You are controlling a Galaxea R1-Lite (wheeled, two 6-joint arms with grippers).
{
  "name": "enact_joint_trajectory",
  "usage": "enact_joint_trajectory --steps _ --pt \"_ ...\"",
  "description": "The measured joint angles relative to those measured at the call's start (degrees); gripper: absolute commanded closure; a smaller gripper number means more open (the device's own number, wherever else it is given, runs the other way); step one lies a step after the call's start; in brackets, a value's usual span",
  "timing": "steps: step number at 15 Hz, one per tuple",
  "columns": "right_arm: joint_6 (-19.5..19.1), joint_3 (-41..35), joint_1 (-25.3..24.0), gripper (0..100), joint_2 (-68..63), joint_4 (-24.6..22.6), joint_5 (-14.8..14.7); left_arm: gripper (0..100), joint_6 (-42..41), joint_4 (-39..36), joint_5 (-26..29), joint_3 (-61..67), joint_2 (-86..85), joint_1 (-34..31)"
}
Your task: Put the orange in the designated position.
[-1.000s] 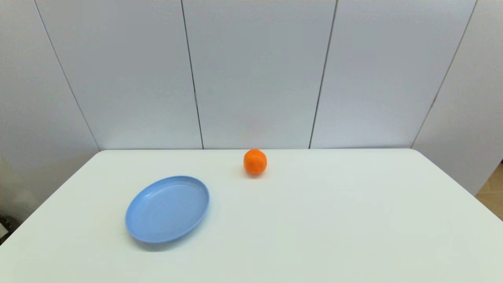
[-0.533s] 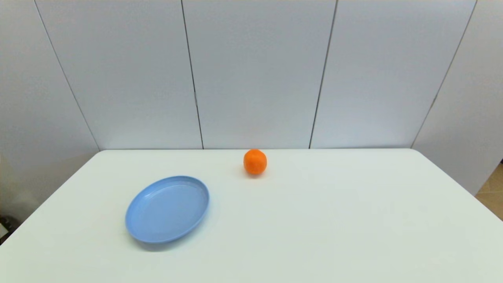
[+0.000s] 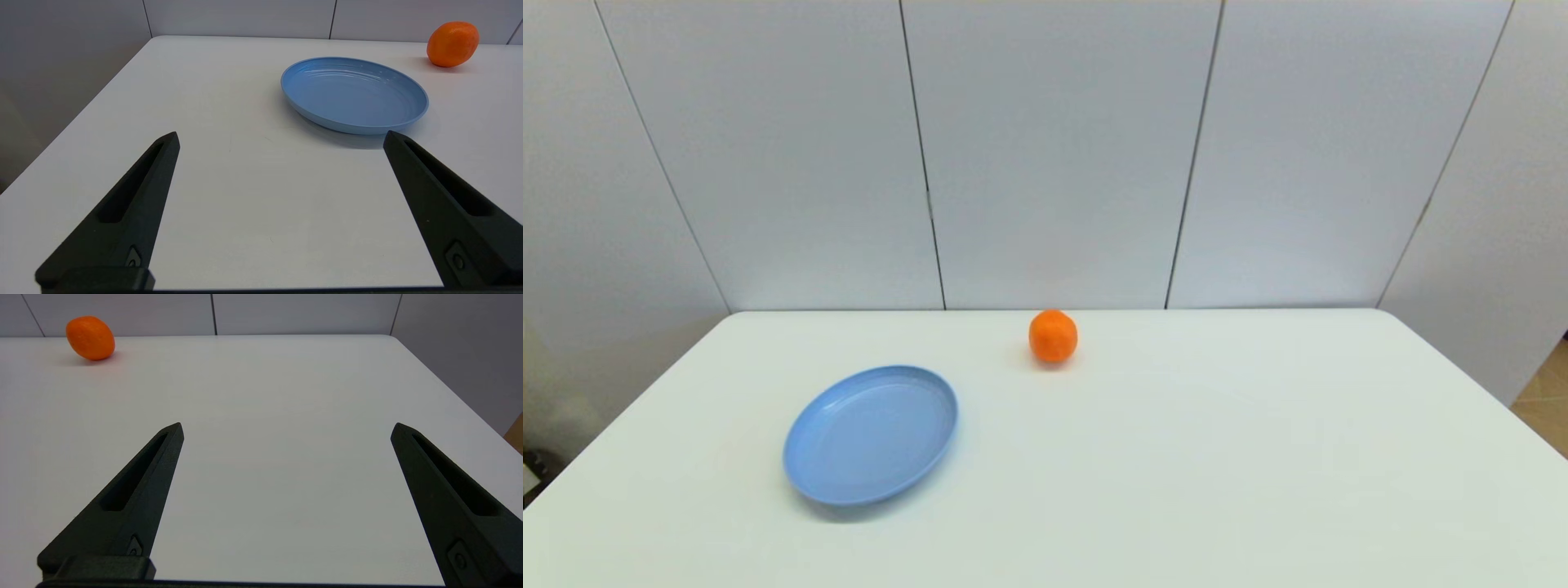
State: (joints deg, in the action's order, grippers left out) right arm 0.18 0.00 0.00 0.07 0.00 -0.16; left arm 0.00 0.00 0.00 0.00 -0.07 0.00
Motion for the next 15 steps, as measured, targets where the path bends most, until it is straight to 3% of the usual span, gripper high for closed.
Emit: enact_joint_trajectory --steps 6,15 --pt "0.0 0.0 0.0 0 0.0 0.0 0.0 0 -0.3 0.0 0.0 -2.8 1.9 0.0" --pt "0.0 0.0 0.0 0 0.0 0.0 0.0 0 -5.5 -0.1 0.2 -26.0 22.8 3.1"
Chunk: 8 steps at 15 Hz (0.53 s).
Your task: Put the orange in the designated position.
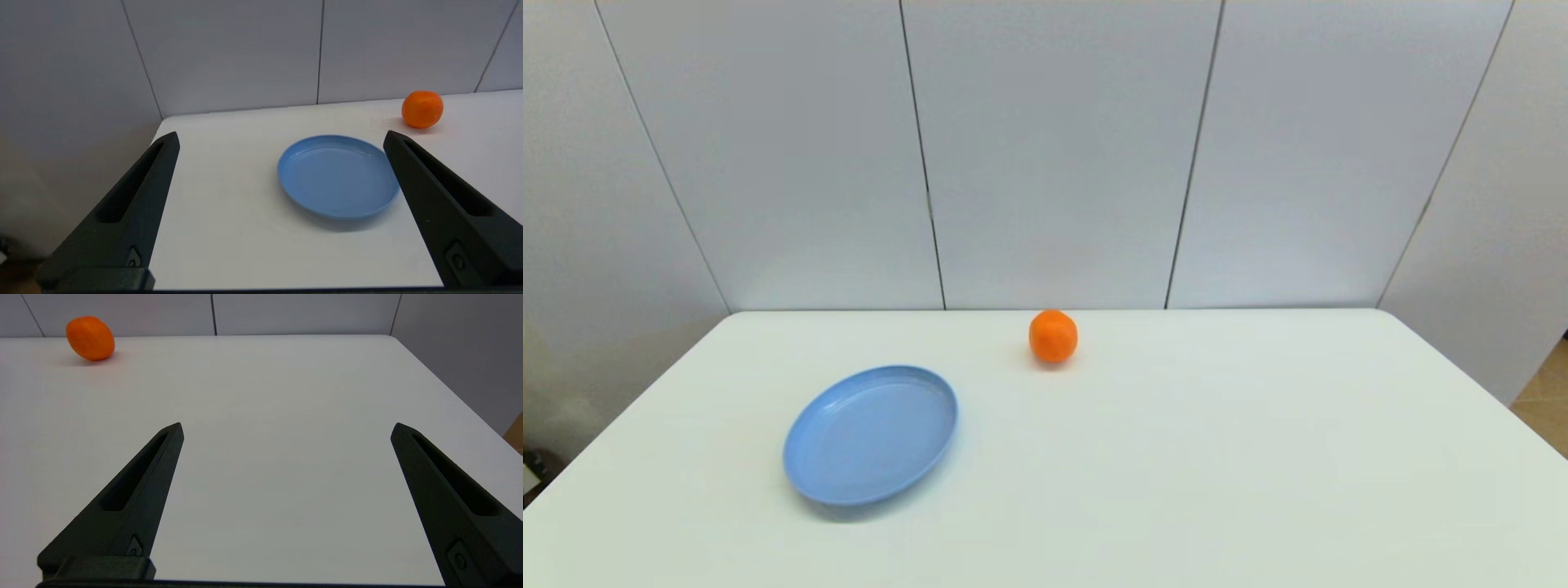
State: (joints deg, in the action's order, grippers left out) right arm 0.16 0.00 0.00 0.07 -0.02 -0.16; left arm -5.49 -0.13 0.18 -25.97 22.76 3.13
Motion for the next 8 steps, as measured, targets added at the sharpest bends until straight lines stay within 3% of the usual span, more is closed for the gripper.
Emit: enact_joint_trajectory --steps 4,8 --pt "0.0 0.0 0.0 0 0.0 0.0 0.0 0 -2.4 0.0 2.7 -10.4 12.4 2.2" --pt "0.0 0.0 0.0 0 0.0 0.0 0.0 0 -3.2 -2.6 9.5 -19.5 24.7 5.8"
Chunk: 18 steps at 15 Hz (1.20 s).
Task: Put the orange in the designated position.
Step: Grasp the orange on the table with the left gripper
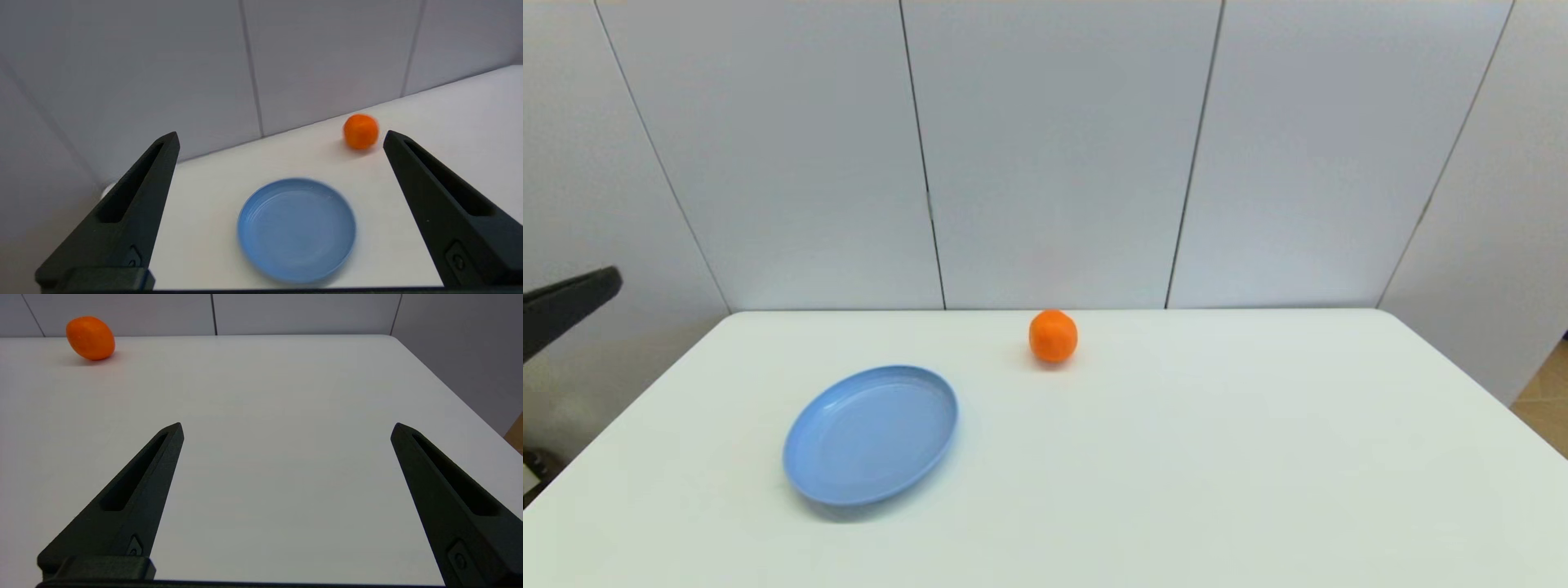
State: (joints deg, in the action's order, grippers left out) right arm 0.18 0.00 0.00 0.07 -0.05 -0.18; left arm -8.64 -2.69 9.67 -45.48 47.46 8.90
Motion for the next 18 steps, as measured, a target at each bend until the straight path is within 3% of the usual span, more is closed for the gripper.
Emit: enact_joint_trajectory --steps 4,10,18 --pt "0.0 0.0 0.0 0 0.0 0.0 0.0 0 -1.7 -5.4 5.2 -5.9 13.0 3.1" --pt "0.0 0.0 0.0 0 0.0 0.0 0.0 0 -1.9 -13.6 5.9 -11.9 31.3 7.6" --pt "0.0 0.0 0.0 0 0.0 0.0 0.0 0 7.9 -16.9 5.7 -26.0 55.9 13.2"
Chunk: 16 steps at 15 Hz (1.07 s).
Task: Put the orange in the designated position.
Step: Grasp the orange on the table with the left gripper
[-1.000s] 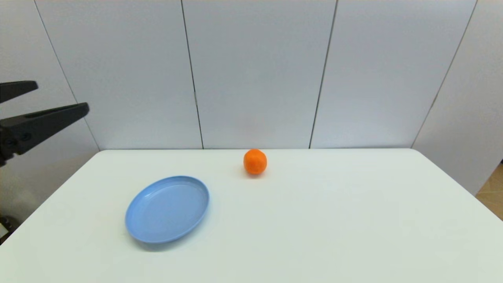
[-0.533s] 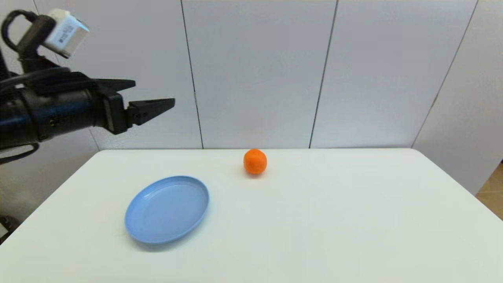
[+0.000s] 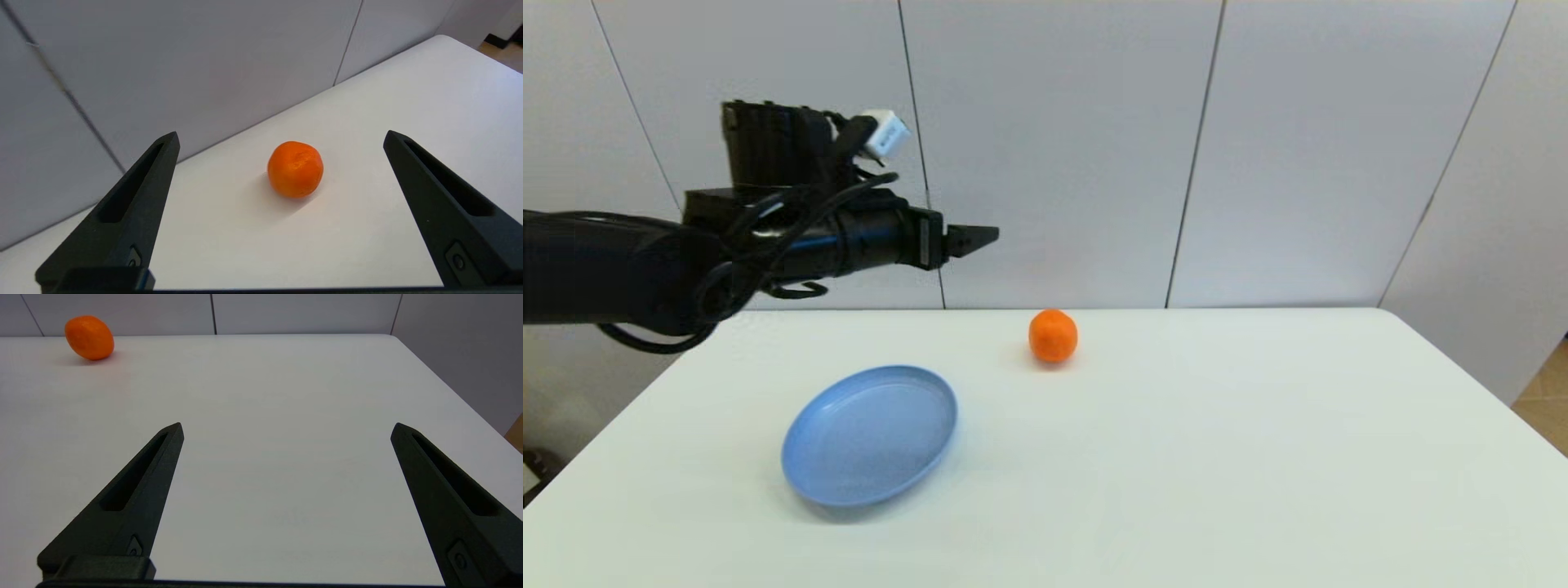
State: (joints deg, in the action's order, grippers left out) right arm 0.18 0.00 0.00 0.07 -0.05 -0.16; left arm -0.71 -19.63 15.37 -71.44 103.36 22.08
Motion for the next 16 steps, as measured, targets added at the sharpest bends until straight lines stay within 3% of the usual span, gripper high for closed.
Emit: enact_joint_trajectory --steps 3,7,16 --pt "0.0 0.0 0.0 0 0.0 0.0 0.0 0 5.9 -0.2 -1.8 -7.1 8.9 3.0" --pt "0.0 0.0 0.0 0 0.0 0.0 0.0 0 9.9 0.2 -9.1 -15.0 20.6 6.6" --pt "0.0 0.0 0.0 0 0.0 0.0 0.0 0 12.4 1.6 -10.4 -22.1 33.8 8.4"
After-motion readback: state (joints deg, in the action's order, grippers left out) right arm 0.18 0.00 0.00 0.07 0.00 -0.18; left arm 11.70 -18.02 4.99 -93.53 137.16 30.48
